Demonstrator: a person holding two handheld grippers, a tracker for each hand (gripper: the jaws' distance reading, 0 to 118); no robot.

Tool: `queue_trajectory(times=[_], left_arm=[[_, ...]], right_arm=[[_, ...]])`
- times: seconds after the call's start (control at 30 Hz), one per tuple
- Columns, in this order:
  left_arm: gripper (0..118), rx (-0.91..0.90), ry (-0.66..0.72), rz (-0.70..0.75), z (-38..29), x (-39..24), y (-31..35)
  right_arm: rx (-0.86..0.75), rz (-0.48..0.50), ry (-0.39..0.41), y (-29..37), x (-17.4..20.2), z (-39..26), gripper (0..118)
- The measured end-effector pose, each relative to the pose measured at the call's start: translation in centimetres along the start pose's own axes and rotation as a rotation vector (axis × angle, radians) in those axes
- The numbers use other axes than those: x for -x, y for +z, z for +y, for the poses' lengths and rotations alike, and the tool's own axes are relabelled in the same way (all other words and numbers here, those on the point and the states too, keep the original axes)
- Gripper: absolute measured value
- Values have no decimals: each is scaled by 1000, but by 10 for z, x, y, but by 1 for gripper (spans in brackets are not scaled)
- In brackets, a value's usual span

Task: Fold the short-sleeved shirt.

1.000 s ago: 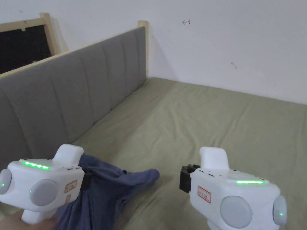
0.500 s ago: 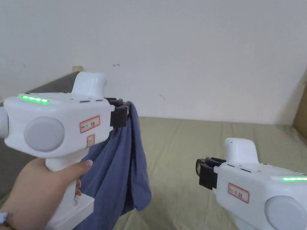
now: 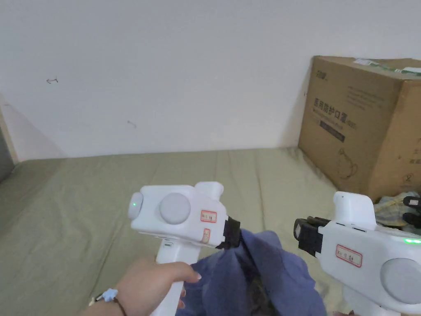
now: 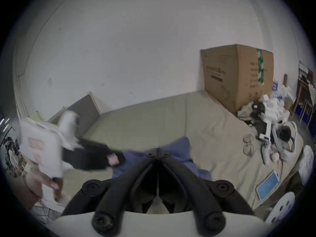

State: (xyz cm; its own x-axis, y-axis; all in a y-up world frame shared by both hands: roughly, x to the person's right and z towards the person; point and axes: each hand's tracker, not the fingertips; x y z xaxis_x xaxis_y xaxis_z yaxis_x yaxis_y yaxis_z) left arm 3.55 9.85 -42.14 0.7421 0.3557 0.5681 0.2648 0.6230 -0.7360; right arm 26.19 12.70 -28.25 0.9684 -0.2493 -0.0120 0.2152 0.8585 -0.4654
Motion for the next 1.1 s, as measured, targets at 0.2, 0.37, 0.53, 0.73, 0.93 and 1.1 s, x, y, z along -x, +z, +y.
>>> queue_trajectory(times=[0.2, 0.37, 0.53, 0.73, 0.93, 1.1], left_arm=[[83, 177, 150, 4, -59, 36, -73], [86, -4, 219, -93, -58, 52, -26], [100, -349, 90, 55, -51, 54, 82], [7, -500, 51, 357, -100, 52, 164], [0, -462, 243, 283, -147, 75, 169], [0, 90, 260, 510, -149, 105, 97]], right_arm=[[84, -14, -7, -18, -14, -26, 1], [105, -18, -14, -26, -19, -28, 1], [63, -5, -18, -21, -13, -19, 1], [-43, -10, 6, -3, -5, -17, 1], [-82, 15, -5, 6, -4, -17, 1], [-58, 13, -18, 1, -8, -19, 1]])
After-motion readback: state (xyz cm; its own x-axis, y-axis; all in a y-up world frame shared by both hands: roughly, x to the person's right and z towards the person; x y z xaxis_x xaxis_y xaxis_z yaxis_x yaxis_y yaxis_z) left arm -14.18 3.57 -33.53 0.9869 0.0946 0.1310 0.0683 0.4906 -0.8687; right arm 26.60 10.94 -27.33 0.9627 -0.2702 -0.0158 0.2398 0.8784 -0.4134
